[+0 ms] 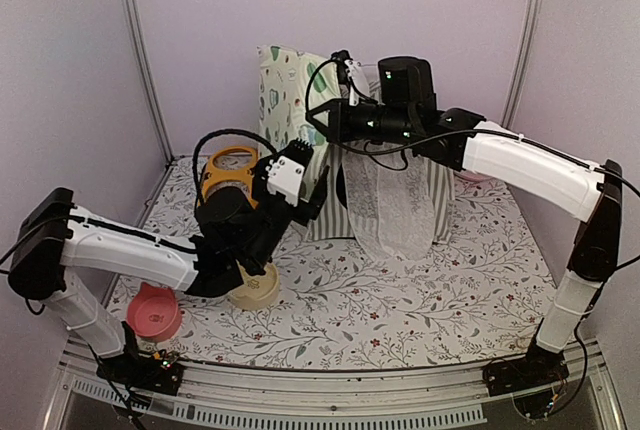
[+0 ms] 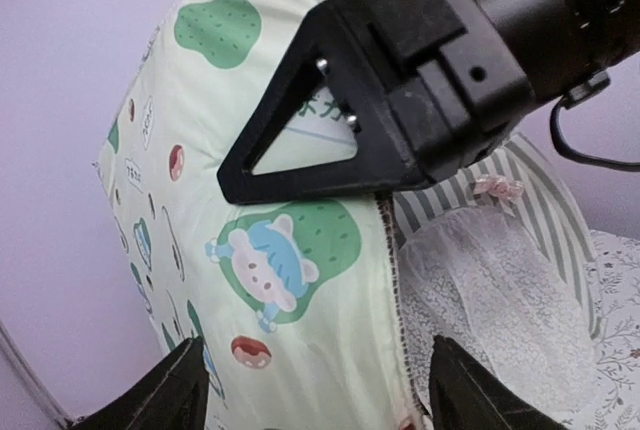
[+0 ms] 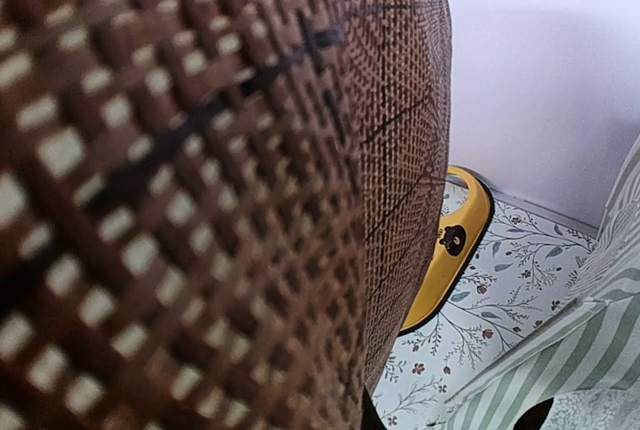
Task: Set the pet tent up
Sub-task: Adjust the cushion at the center of the board.
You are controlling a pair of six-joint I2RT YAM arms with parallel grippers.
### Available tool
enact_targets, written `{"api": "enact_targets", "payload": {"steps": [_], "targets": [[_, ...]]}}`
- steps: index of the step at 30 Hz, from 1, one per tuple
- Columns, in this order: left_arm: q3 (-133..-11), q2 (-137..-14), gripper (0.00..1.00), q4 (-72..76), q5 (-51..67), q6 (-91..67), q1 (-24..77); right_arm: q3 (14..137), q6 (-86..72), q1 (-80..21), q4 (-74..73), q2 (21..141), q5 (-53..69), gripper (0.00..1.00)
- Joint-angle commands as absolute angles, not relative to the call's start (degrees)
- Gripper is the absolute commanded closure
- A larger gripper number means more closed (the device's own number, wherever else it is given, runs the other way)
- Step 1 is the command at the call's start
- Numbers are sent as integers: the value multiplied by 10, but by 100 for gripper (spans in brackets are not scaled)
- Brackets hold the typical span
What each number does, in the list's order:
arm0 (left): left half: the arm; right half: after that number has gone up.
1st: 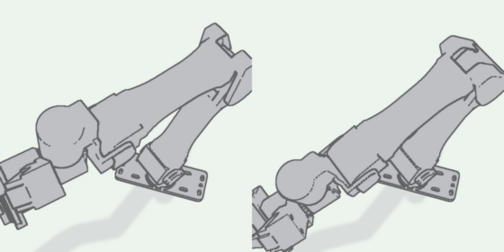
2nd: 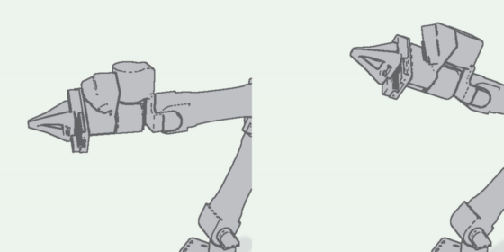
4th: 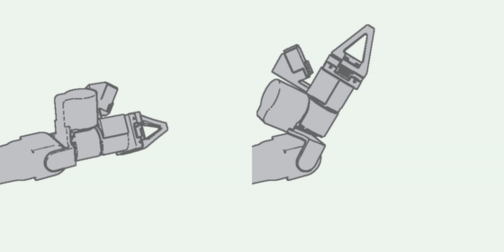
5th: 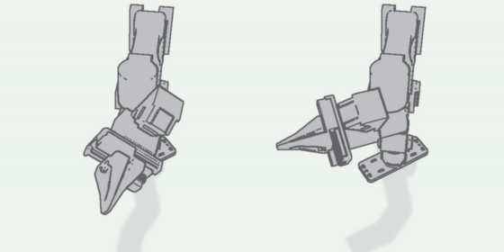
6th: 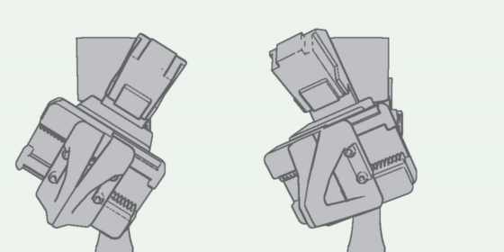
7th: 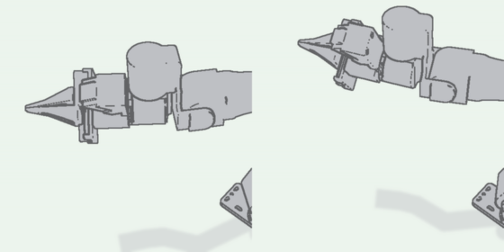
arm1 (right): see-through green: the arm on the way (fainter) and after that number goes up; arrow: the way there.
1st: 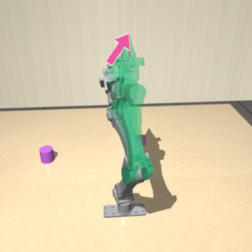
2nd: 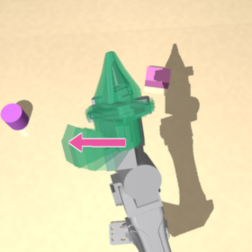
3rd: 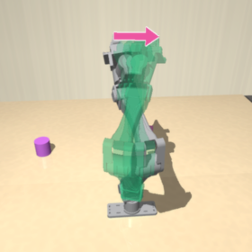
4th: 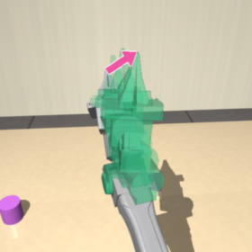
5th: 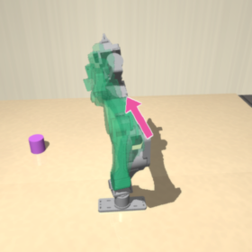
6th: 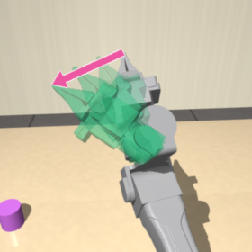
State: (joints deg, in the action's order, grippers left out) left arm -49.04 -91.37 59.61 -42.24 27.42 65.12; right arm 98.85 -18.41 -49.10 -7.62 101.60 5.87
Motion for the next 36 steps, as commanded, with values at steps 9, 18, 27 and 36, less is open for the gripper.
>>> {"api": "enact_targets", "payload": {"steps": [9,18,27,36], "targets": [[-441,-751,21,340,-78,-39,447,948,-63,-425,-111,917,282,100],[-487,-758,23,280,163,-83,287,895,-18,-384,-174,829,389,100],[-514,-777,21,264,371,-90,216,849,8,-355,-215,756,415,100],[-571,-837,23,238,443,-80,202,855,33,-352,-275,737,430,100]]}}
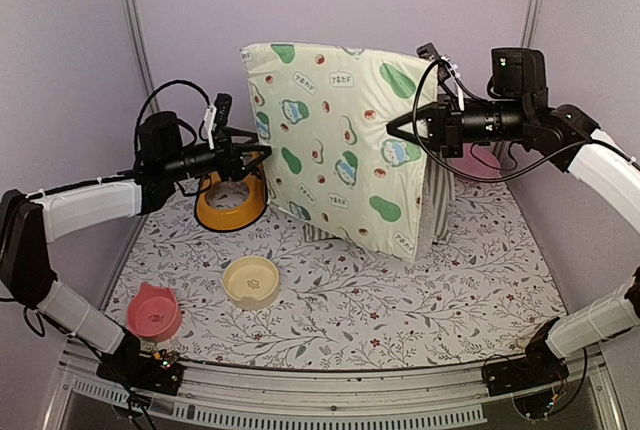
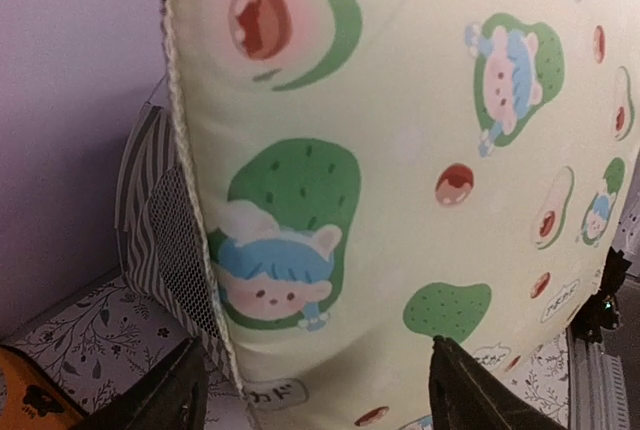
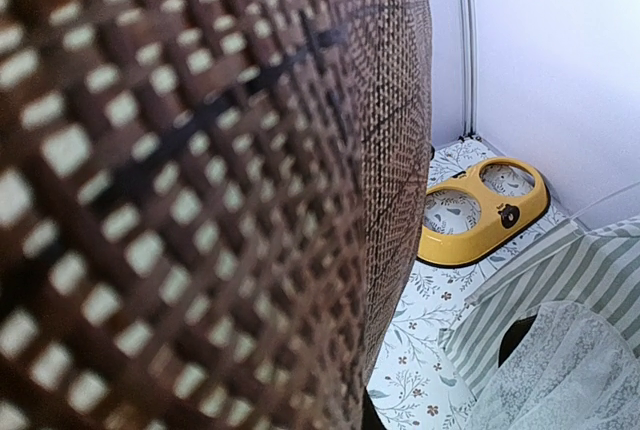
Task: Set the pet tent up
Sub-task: Adjust the cushion at the center of the board.
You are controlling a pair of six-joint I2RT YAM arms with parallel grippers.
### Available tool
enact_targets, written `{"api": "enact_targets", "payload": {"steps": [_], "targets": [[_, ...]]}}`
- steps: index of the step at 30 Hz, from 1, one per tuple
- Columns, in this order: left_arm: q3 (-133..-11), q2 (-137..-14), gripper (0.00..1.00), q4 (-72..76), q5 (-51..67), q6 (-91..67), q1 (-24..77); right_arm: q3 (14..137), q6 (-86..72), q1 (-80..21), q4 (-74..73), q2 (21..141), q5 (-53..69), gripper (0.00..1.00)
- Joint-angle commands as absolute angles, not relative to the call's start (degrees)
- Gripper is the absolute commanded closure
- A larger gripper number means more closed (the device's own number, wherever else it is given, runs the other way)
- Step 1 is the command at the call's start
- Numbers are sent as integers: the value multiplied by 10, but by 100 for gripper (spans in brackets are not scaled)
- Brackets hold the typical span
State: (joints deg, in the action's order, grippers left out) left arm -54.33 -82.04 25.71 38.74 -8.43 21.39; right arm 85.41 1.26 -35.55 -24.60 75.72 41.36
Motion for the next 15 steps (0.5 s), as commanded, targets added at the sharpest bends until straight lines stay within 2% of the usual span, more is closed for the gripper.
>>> {"api": "enact_targets", "payload": {"steps": [1,5,10,15], "targets": [[-573,-838,23,236,440,-78,201,854,34,-352,-281,734,429,100],[-571,-835,22,253,477,-83,194,849,35,-352,-296,723,424,100],[-577,-850,28,268,554,-103,199,845,34,-352,-300,721,425,100],[-573,-851,27,256,538,-92,202,853,38,-352,-310,726,441,100]]}}
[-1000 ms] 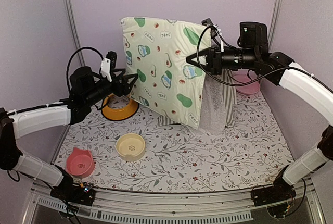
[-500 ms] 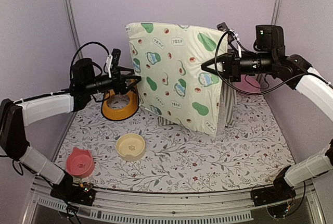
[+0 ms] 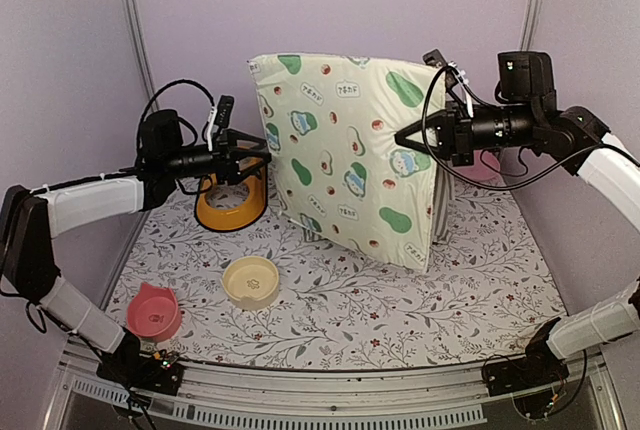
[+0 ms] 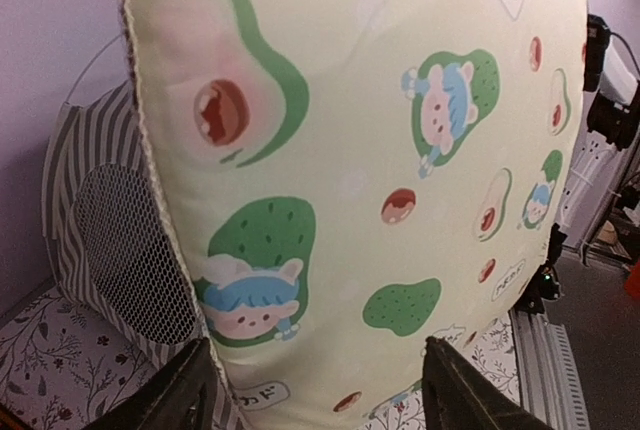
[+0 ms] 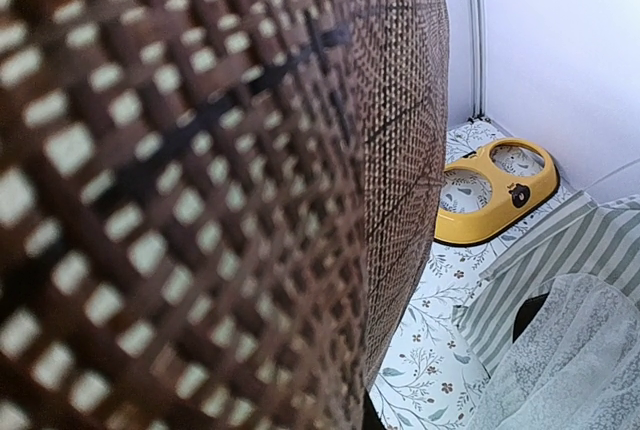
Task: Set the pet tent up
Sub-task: Adjust the cushion at the center of the board.
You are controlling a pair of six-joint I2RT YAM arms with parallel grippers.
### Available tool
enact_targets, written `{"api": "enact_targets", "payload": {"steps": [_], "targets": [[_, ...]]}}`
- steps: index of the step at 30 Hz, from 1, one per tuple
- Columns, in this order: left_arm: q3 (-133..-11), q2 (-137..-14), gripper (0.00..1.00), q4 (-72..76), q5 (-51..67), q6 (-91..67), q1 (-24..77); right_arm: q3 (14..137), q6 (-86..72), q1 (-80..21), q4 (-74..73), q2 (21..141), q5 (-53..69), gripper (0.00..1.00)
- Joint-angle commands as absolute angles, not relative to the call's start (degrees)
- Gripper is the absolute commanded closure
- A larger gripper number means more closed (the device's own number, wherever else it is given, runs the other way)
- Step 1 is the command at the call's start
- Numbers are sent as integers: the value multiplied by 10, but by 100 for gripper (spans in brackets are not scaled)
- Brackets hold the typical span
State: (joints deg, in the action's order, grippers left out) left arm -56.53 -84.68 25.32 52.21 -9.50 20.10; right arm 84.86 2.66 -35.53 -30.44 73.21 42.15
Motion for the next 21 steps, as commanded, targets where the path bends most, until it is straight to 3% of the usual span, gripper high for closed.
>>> {"api": "enact_targets", "payload": {"steps": [1,21], "targets": [[-573,-849,27,255,534,-87,202,855,39,-352,-314,727,441,100],[-577,-883,27,267,600,-109,199,850,52,-351,-358,724,461,100]]}}
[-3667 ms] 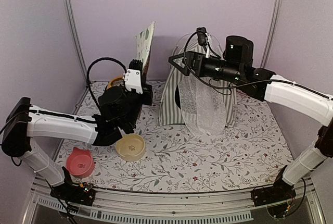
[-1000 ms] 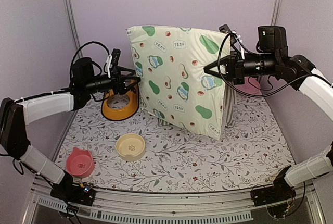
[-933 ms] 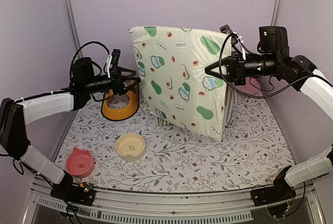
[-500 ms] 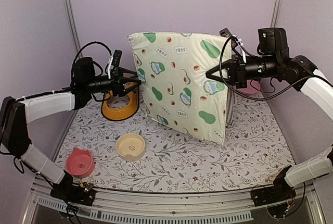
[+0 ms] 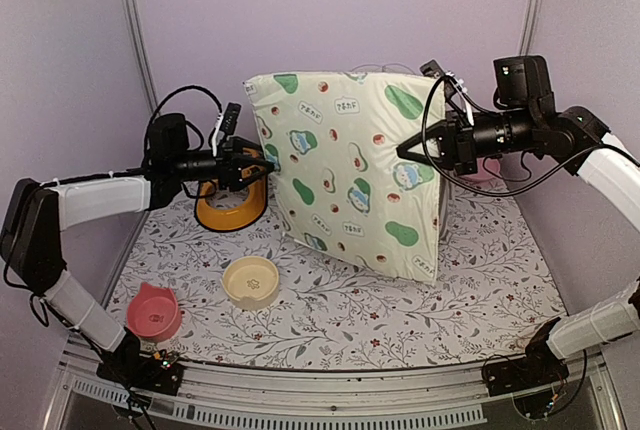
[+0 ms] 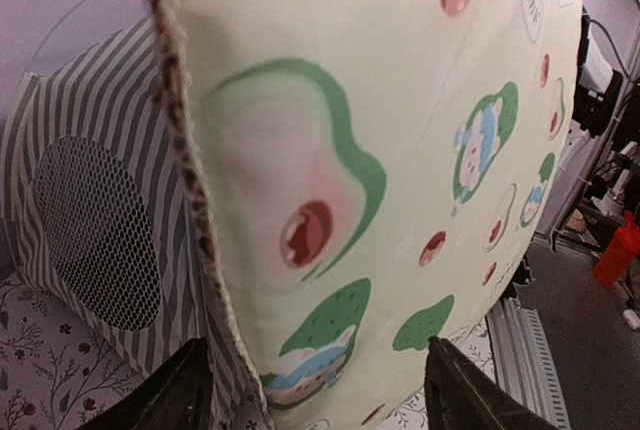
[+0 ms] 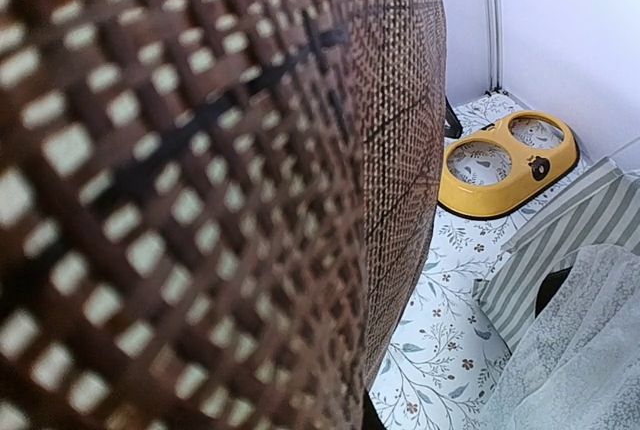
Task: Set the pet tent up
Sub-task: Adjust the cushion at the center of the board.
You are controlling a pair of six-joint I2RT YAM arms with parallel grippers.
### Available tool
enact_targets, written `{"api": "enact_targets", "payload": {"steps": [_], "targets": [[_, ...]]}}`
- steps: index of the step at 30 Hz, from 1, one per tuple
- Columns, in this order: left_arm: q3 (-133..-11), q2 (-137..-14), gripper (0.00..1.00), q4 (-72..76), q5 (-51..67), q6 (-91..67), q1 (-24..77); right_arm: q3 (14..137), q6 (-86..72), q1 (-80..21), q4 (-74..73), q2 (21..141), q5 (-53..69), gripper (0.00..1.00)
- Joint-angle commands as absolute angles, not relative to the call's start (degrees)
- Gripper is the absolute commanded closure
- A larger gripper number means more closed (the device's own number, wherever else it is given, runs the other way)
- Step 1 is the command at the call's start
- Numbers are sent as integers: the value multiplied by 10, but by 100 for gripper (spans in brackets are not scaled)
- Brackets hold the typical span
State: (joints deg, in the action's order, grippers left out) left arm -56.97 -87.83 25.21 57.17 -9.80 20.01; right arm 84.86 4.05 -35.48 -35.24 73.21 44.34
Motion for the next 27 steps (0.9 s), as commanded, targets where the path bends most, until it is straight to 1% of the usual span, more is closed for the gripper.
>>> {"api": "enact_targets", "payload": {"steps": [1,5,7,9,10,13,15,17,18,19,20,21,22,23,25,27], "targets": [[-575,-883,27,267,603,-110,201,849,51,-350,-359,723,461,100],[-564,-884,28,273,605,-112,215,840,45,-347,-355,717,470,100],[-561,-887,29,277,603,-115,223,836,39,-346,-349,717,474,100],[-553,-889,33,286,603,-124,229,831,34,-346,-346,717,474,100],[-548,-889,37,292,604,-129,231,829,32,-345,-346,719,470,100],[-531,-882,54,297,605,-138,232,820,20,-336,-350,720,429,100],[-516,-875,69,297,599,-144,232,808,7,-328,-350,721,403,100],[-500,-871,87,311,596,-168,236,793,-7,-326,-349,726,382,99],[-490,-869,95,324,587,-186,240,783,-22,-327,-346,728,371,92],[-480,-867,100,338,572,-203,246,769,-33,-326,-338,729,362,88],[-468,-867,100,349,557,-222,253,754,-41,-326,-324,727,352,86],[-458,-867,100,350,535,-239,260,728,-55,-326,-314,725,335,80],[-454,-868,100,332,509,-245,269,707,-69,-327,-301,717,314,73],[-451,-868,100,313,480,-252,275,681,-82,-326,-288,708,294,69],[-445,-870,100,275,422,-273,285,616,-116,-326,-241,684,267,58],[-434,-872,100,266,405,-294,295,545,-148,-326,-187,662,264,50]]}}
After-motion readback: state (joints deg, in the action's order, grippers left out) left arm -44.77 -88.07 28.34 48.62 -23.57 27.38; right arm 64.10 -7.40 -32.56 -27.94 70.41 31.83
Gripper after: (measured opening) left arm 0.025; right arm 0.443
